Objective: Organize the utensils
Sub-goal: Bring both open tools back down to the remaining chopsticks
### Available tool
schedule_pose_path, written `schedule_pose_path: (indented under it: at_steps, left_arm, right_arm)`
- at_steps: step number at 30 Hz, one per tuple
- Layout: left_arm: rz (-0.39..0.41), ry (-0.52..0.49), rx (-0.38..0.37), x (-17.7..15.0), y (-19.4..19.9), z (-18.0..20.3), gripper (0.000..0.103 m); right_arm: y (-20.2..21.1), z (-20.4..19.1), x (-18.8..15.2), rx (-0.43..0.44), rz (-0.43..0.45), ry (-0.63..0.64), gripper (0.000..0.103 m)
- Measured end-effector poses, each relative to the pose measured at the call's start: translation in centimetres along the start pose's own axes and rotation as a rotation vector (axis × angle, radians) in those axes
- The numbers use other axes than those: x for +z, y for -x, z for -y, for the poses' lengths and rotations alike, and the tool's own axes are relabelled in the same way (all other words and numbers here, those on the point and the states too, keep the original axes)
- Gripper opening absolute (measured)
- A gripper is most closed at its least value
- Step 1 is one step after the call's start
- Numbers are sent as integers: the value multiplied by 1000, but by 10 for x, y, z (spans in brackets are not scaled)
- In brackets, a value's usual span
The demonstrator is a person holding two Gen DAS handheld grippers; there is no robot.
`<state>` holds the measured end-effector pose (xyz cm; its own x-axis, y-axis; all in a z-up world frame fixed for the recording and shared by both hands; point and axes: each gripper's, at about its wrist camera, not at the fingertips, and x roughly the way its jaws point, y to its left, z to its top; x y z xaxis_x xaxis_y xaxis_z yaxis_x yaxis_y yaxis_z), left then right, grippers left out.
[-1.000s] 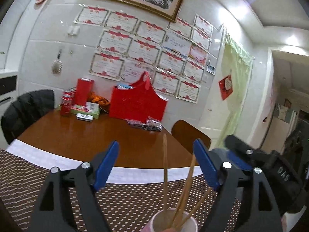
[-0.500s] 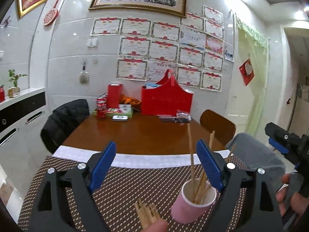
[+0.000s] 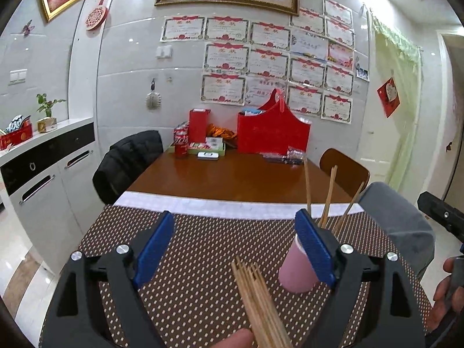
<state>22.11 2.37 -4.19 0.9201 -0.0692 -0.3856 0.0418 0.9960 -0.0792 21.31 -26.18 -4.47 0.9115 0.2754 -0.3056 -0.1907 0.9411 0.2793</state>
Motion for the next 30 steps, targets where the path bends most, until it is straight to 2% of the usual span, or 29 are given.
schedule_pose_path:
  at_steps: [10,16,20,30]
  left_arm:
    - [-141,-9,31,-49,-12,-9,84]
    - [-308,-44,51,-94,-45,-9,84]
    - [-389,-64,44,-119,-64,-7,84]
    - [-500,-69,50,-151,-97,-2,84]
  right_arm:
    - [-6,-1,-40,-8,-120,12,97]
    - [-17,6,-57,-18,-186,5,97]
    - [-27,10,-68,-19,-231,4,97]
    - [-41,20,-87,-26,-301,-13,97]
